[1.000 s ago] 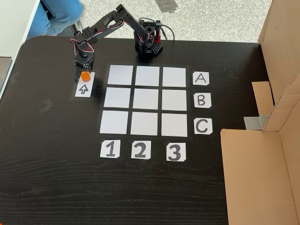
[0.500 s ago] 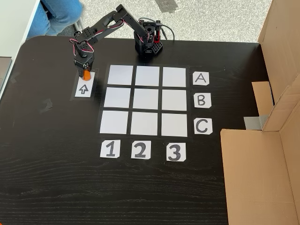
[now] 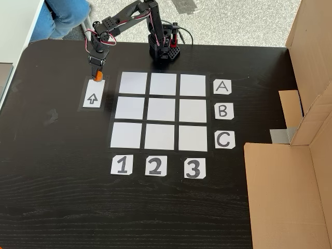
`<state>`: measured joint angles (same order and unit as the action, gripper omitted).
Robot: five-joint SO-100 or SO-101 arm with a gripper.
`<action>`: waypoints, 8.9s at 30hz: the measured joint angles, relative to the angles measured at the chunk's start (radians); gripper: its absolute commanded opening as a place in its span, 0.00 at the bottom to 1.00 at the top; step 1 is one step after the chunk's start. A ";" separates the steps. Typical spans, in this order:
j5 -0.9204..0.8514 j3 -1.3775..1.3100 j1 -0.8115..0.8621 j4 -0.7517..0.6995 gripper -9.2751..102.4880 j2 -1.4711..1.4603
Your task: Pick up the round, orange token and place it in the grid on square A3.
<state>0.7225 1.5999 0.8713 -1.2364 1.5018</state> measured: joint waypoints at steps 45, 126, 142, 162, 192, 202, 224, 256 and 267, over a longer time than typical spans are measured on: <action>-0.364 0.609 -1.209 -0.325 0.09 0.965; -0.179 0.437 -1.163 -0.178 0.56 0.634; 0.261 -0.043 -0.400 0.032 0.09 0.695; 0.684 0.462 0.454 0.460 0.08 1.066; 0.678 1.407 0.713 0.360 0.08 1.819; 0.675 1.410 0.726 0.360 0.08 1.818; 0.675 1.410 0.726 0.360 0.08 1.818; 0.675 1.410 0.726 0.360 0.08 1.818; 0.675 1.410 0.726 0.360 0.08 1.818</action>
<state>1.3975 3.0097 1.5969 -0.8759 3.3195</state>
